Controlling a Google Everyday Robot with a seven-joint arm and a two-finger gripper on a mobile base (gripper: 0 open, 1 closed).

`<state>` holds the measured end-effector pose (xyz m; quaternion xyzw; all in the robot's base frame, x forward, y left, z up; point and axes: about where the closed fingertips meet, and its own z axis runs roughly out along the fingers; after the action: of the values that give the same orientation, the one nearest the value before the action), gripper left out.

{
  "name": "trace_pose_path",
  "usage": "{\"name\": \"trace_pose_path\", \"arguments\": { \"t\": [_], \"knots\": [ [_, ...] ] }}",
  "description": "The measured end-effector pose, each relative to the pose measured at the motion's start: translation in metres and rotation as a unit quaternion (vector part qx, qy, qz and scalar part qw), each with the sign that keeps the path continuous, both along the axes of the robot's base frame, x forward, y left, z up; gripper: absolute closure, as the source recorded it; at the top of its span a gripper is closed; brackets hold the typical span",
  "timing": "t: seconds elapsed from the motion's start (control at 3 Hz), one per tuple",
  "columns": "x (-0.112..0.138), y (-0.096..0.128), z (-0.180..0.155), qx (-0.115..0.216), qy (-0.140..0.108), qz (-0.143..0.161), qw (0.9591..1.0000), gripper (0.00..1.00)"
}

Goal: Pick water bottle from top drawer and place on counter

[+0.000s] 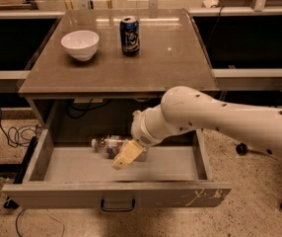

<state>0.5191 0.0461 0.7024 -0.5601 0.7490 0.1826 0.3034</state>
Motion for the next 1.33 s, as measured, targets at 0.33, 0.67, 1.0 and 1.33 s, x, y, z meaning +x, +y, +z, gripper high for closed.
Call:
{"name": "trace_pose_path", "arguments": {
  "t": [0.33,0.67,1.0,1.33],
  "knots": [
    [-0.002,0.009,-0.019,0.000,0.003,-0.006,1.0000,0.00],
    [0.003,0.017,-0.038,0.005,-0.013,-0.009,0.9999,0.00],
    [0.016,0.023,-0.053,0.008,-0.041,-0.010,0.9991,0.00],
    [0.028,0.021,-0.070,0.003,-0.060,-0.011,0.9981,0.00]
  ]
}}
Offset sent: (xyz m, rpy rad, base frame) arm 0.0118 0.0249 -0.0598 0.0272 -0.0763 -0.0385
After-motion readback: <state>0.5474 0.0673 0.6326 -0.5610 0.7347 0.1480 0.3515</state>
